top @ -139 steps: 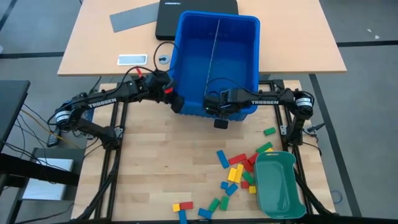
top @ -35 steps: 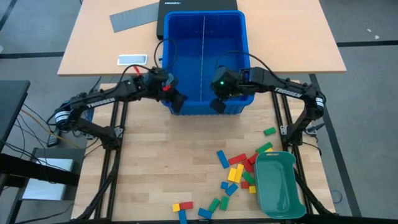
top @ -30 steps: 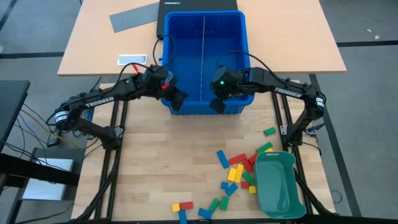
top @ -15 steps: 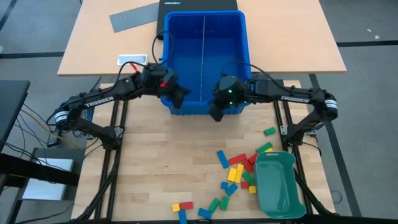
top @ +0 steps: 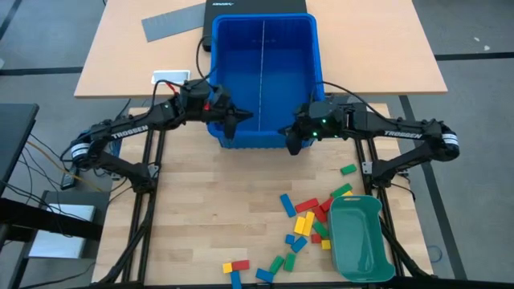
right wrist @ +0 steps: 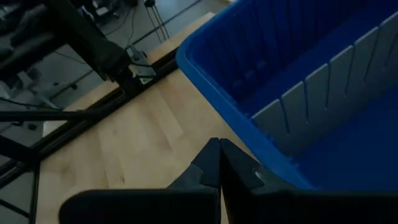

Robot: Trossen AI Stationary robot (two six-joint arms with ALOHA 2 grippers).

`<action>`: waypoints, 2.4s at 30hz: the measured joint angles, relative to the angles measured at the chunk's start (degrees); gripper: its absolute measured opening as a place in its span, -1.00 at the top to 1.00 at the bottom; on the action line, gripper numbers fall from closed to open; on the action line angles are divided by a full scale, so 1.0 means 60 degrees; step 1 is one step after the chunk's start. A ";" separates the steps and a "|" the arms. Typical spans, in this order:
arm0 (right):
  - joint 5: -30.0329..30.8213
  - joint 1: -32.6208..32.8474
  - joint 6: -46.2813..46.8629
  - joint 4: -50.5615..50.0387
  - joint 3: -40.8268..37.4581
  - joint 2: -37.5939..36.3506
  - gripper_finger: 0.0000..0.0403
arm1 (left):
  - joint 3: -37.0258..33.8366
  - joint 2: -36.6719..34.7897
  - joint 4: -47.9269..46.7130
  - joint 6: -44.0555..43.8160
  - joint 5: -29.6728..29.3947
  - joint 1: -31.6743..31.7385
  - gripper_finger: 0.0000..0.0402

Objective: Sort Items/Unsort Items

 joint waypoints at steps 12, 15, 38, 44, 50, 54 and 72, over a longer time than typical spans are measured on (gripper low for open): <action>0.0006 0.0065 -0.0151 0.0078 -0.0101 -0.0087 1.00 | -0.1278 0.0026 0.0802 -0.0766 0.0106 -0.0007 0.97; 0.0012 0.0065 -0.0282 0.0078 -0.0101 -0.0087 1.00 | -0.1278 0.0026 0.0555 -0.0567 -0.0198 -0.0007 0.97; -0.0182 0.0065 0.0191 -0.0137 0.1192 0.0184 1.00 | -0.0029 0.0023 -0.3064 0.0419 -0.1175 -0.0015 0.97; -0.0069 -0.0063 -0.0256 -0.1142 0.1863 0.0288 1.00 | -0.0029 0.0022 -0.3104 0.0211 -0.0898 -0.0014 0.97; -0.0042 -0.0132 -0.0364 -0.2458 0.1925 0.0292 1.00 | -0.0029 -0.0078 -0.3882 0.0555 -0.0289 -0.0158 0.97; -0.0120 -0.0077 -0.0530 -0.2903 0.1921 0.0292 1.00 | -0.0029 -0.0318 -0.4952 0.0917 -0.0015 -0.0276 0.97; -0.0689 -0.0070 -0.1359 -0.2891 0.1921 0.0292 1.00 | -0.0026 -0.1048 -0.7496 0.0628 0.0050 -0.2257 0.97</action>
